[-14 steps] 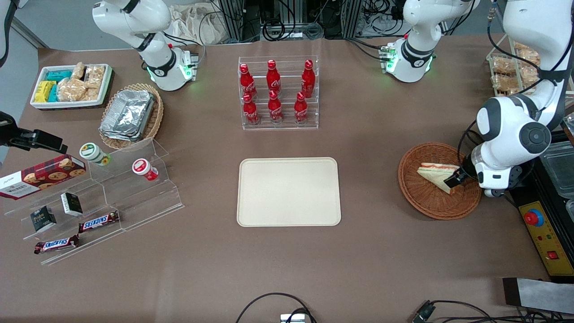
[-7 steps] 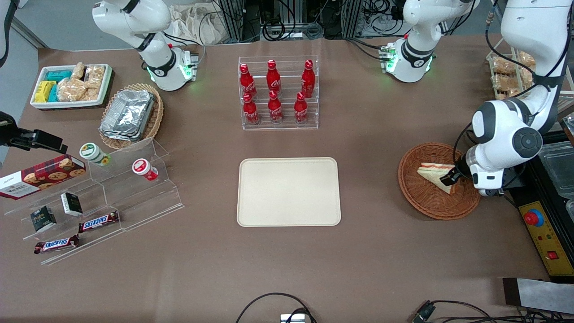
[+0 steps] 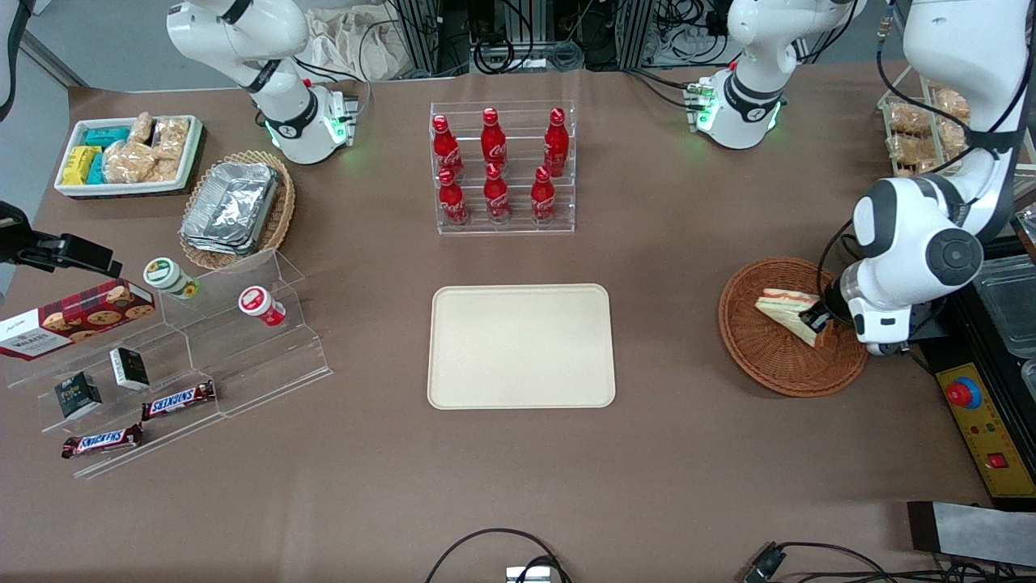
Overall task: Place sandwich from basket to tray
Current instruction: 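Lower the left gripper and close it on the sandwich, then lift the sandwich and carry it with the left gripper toward the beige tray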
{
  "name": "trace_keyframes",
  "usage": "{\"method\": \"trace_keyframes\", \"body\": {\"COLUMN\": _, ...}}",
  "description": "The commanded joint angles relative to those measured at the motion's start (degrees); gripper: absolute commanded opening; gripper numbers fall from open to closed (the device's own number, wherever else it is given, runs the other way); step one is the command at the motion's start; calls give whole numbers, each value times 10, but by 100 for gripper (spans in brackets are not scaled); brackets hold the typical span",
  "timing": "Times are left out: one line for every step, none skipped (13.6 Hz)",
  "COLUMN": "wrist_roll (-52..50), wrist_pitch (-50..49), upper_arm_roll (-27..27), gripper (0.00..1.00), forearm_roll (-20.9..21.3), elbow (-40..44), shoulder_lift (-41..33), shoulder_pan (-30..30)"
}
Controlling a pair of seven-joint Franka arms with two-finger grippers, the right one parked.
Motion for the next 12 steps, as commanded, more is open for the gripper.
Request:
{"method": "trace_keyframes", "body": {"wrist_roll": 16, "wrist_pitch": -132, "upper_arm_roll": -35, "gripper": 0, "forearm_roll": 7, "elbow": 106, "shoulder_lift": -9, "shoulder_pan": -7}}
{"method": "trace_keyframes", "body": {"wrist_roll": 36, "wrist_pitch": -182, "upper_arm_roll": -50, "gripper": 0, "forearm_roll": 10, "elbow": 153, "shoulder_lift": -5, "shoulder_pan": -11}}
{"method": "trace_keyframes", "body": {"wrist_roll": 44, "wrist_pitch": -212, "upper_arm_roll": -58, "gripper": 0, "forearm_roll": 10, "elbow": 197, "shoulder_lift": 7, "shoulder_pan": -19}}
{"method": "trace_keyframes", "body": {"wrist_roll": 50, "wrist_pitch": -230, "upper_arm_roll": -58, "gripper": 0, "forearm_roll": 10, "elbow": 234, "shoulder_lift": 11, "shoulder_pan": -35}}
{"method": "trace_keyframes", "body": {"wrist_roll": 58, "wrist_pitch": -238, "upper_arm_roll": -58, "gripper": 0, "forearm_roll": 9, "elbow": 261, "shoulder_lift": 13, "shoulder_pan": -54}}
{"method": "trace_keyframes", "body": {"wrist_roll": 64, "wrist_pitch": -238, "upper_arm_roll": -58, "gripper": 0, "forearm_roll": 9, "elbow": 283, "shoulder_lift": 22, "shoulder_pan": -77}}
{"method": "trace_keyframes", "body": {"wrist_roll": 65, "wrist_pitch": -238, "upper_arm_roll": -58, "gripper": 0, "forearm_roll": 9, "elbow": 307, "shoulder_lift": 40, "shoulder_pan": -105}}
{"method": "trace_keyframes", "body": {"wrist_roll": 64, "wrist_pitch": -238, "upper_arm_roll": -58, "gripper": 0, "forearm_roll": 8, "elbow": 325, "shoulder_lift": 63, "shoulder_pan": -137}}
{"method": "trace_keyframes", "body": {"wrist_roll": 59, "wrist_pitch": -237, "upper_arm_roll": -58, "gripper": 0, "forearm_roll": 8, "elbow": 339, "shoulder_lift": 81, "shoulder_pan": -171}}
{"method": "trace_keyframes", "body": {"wrist_roll": 53, "wrist_pitch": -232, "upper_arm_roll": -58, "gripper": 0, "forearm_roll": 5, "elbow": 349, "shoulder_lift": 107, "shoulder_pan": -201}}
{"method": "trace_keyframes", "body": {"wrist_roll": 53, "wrist_pitch": -230, "upper_arm_roll": -58, "gripper": 0, "forearm_roll": 4, "elbow": 373, "shoulder_lift": 139, "shoulder_pan": -228}}
{"method": "trace_keyframes", "body": {"wrist_roll": 54, "wrist_pitch": -230, "upper_arm_roll": -58, "gripper": 0, "forearm_roll": 6, "elbow": 403, "shoulder_lift": 177, "shoulder_pan": -252}}
